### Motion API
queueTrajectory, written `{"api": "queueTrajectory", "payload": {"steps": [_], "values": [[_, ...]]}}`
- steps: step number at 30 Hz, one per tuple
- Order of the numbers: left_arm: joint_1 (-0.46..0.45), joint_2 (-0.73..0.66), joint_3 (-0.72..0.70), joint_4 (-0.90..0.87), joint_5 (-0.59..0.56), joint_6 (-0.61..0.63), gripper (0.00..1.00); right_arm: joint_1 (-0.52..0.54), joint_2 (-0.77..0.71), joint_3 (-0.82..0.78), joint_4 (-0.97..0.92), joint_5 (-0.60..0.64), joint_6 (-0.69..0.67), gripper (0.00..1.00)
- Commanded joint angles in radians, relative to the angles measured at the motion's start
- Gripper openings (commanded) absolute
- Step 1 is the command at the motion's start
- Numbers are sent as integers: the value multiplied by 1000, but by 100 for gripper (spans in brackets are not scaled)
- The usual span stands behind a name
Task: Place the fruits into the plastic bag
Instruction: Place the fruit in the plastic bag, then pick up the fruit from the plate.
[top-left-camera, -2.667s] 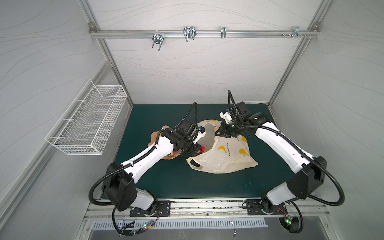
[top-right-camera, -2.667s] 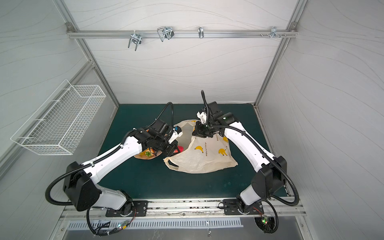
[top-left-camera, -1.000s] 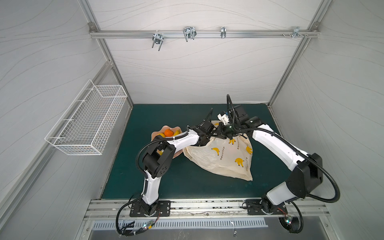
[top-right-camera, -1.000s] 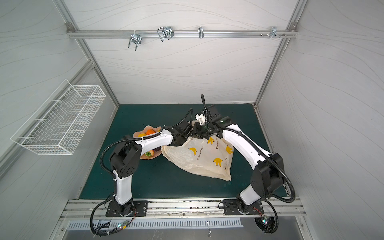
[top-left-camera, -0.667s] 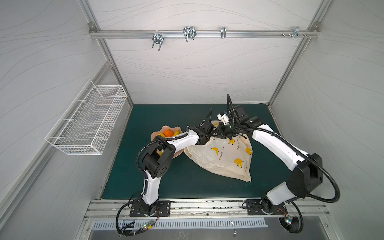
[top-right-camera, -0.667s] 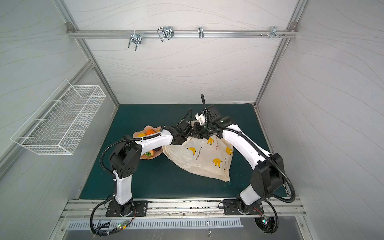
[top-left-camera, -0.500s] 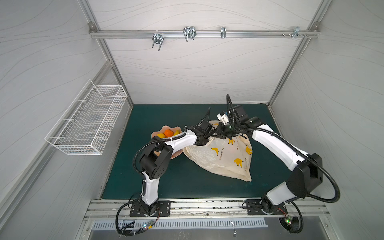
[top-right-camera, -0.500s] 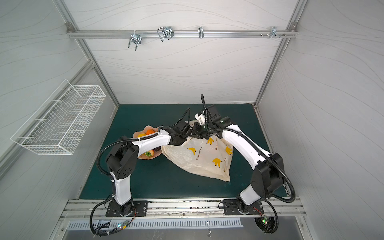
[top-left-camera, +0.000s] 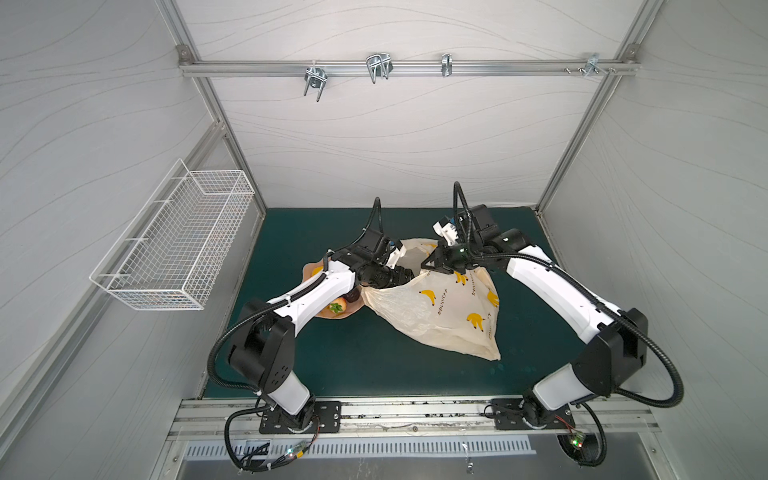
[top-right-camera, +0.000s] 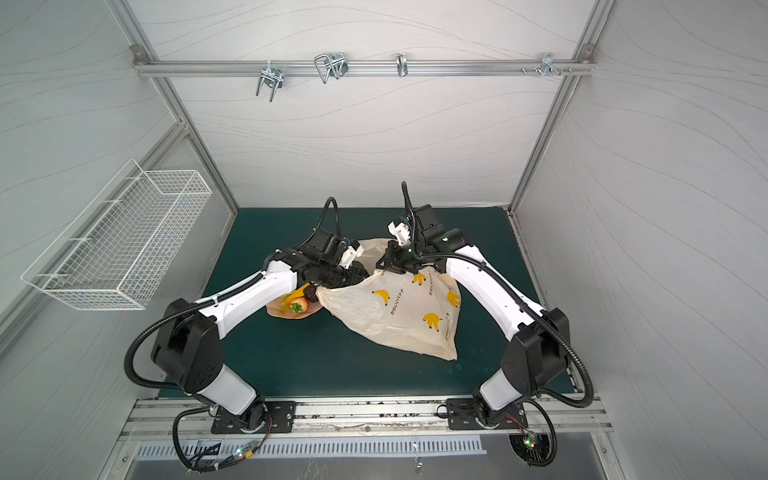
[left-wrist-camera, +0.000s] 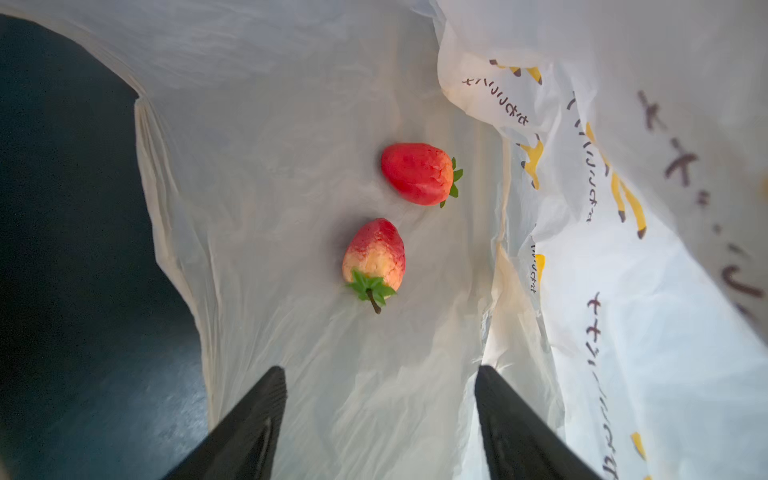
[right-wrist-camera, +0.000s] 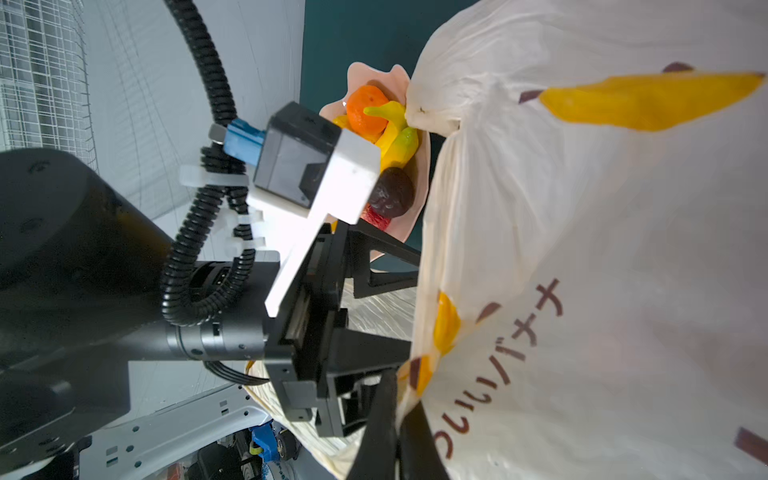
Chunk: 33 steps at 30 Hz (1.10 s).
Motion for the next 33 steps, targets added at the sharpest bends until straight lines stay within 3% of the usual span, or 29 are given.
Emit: {"api": "queueTrajectory", "payload": {"steps": [1, 7, 20, 33], "values": [[30, -75, 9, -47, -62, -22, 75, 4, 5, 31, -60, 16, -42, 0], [64, -154, 18, -109, -165, -36, 75, 4, 0, 18, -68, 24, -49, 0], [108, -273, 1, -110, -138, -57, 73, 5, -6, 8, -98, 60, -67, 0], [288, -225, 71, -435, -315, -87, 71, 5, -6, 26, -112, 65, -75, 0]]}}
